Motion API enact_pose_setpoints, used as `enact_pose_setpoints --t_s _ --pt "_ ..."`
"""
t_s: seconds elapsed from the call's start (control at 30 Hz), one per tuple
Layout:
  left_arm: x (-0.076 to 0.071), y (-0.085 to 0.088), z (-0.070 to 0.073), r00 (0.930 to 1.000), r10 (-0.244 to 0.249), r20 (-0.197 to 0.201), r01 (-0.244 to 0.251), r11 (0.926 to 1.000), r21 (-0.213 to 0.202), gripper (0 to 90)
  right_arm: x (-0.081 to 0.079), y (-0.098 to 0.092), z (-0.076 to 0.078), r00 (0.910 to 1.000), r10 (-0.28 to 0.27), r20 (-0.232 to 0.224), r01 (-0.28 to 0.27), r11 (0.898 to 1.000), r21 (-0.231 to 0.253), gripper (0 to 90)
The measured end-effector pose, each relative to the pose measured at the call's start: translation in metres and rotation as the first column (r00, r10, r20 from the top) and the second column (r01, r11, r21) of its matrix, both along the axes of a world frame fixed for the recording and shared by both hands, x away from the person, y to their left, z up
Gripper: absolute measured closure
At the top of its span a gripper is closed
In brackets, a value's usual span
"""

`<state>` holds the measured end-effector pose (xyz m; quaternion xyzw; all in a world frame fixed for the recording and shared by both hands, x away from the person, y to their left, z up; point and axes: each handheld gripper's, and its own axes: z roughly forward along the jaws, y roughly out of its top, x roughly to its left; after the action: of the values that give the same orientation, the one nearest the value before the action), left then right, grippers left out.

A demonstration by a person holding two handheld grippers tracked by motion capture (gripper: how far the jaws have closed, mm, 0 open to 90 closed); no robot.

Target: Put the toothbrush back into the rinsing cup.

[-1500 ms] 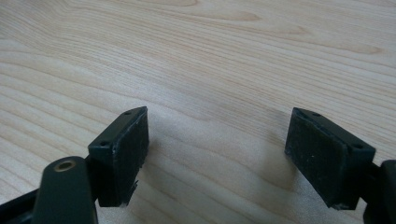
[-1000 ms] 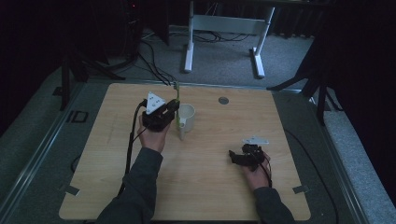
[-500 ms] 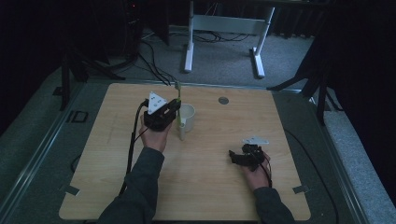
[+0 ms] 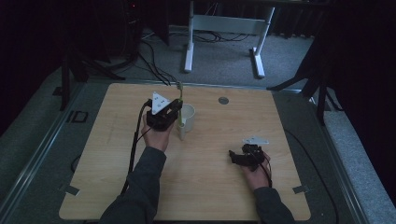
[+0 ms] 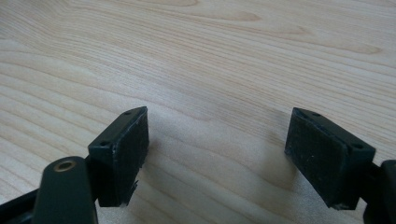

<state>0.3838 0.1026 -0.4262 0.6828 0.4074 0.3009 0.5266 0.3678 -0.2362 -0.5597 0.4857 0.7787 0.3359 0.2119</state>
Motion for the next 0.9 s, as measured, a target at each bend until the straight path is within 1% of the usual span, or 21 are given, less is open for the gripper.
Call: enact_pose_setpoints --t_s 0.2,0.53,0.8,0.9 --pt "0.001 -0.003 -0.003 1.0000 -0.004 -0.007 0.004 1.0000 0.006 80.3 0.000 0.000 0.000 1.0000 0.000 -0.001 0.000 1.000 0.000 21.2" --pt "0.001 -0.006 -0.008 0.9999 0.000 -0.013 0.001 0.9995 0.033 80.1 0.000 0.000 0.000 1.0000 0.000 -0.001 0.000 1.000 0.001 21.2" --pt "-0.001 -0.008 -0.013 0.9999 0.002 -0.014 -0.001 0.9979 0.064 79.8 0.000 0.000 0.000 1.0000 0.001 -0.001 -0.001 1.000 0.000 21.2" --pt "-0.001 -0.008 -0.015 0.9998 -0.001 -0.019 0.002 0.9978 0.066 79.7 0.000 0.000 0.000 1.0000 0.001 -0.001 -0.001 1.000 0.000 21.2"
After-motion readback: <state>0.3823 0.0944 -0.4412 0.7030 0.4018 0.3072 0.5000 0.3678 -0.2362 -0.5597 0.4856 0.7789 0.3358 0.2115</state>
